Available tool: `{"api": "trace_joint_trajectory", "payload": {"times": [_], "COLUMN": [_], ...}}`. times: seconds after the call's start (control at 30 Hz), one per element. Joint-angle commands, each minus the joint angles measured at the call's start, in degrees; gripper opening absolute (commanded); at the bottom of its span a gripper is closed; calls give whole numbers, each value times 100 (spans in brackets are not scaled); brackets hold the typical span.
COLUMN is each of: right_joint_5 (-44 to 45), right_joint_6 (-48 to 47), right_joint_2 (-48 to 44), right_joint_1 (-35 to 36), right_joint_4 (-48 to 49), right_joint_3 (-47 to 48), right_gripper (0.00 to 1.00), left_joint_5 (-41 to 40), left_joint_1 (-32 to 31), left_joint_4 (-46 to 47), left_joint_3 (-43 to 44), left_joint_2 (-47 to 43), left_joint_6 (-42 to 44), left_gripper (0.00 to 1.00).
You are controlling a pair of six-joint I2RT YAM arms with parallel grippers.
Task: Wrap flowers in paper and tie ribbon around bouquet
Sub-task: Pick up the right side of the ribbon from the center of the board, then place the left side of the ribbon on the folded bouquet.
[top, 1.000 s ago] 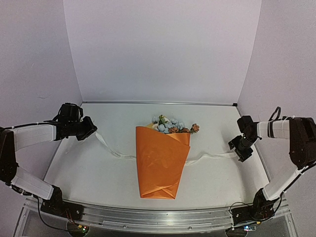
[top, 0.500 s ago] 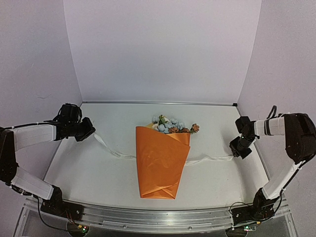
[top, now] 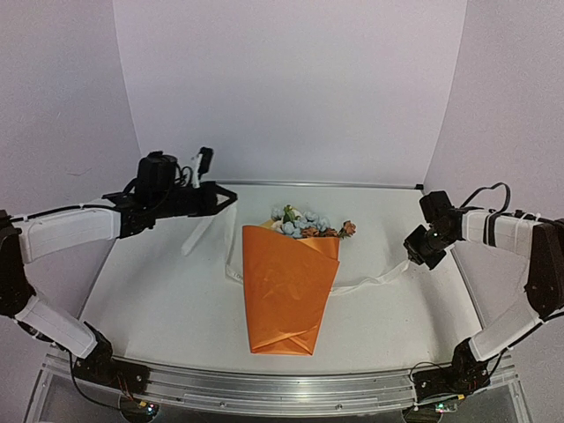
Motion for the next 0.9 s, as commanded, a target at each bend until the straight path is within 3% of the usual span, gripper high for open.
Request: {"api": "trace_joint_trajectory", "payload": {"times": [0.0, 0.17, 0.53, 0.8, 0.87], "right_joint_5": [-129, -238, -337, -436, -461], "right_joint_6": [60, 106, 116, 49, -28], "right_joint_2": [-49, 128, 368, 380, 369], "right_joint_1": [182, 292, 423, 452, 470], "right_joint_4": [109, 139, 150, 141, 112], "right_joint_3": [135, 252, 485, 553, 611], "right_gripper": [0, 0, 0, 0, 0], "left_joint_5": [683, 294, 145, -372, -675], "left_joint_1": [-1506, -2577, -2893, -2763, -2641], "left_joint_4": [-854, -2334, -2974, -1883, -1640], "left_joint_3": [1433, 2828, 3562, 3160, 3076], "left_joint_2": [1332, 2962, 3867, 3413, 3282], "left_joint_6": [1715, 2787, 3372, 2334, 1957], "left_gripper": [0, 0, 0, 41, 44]}}
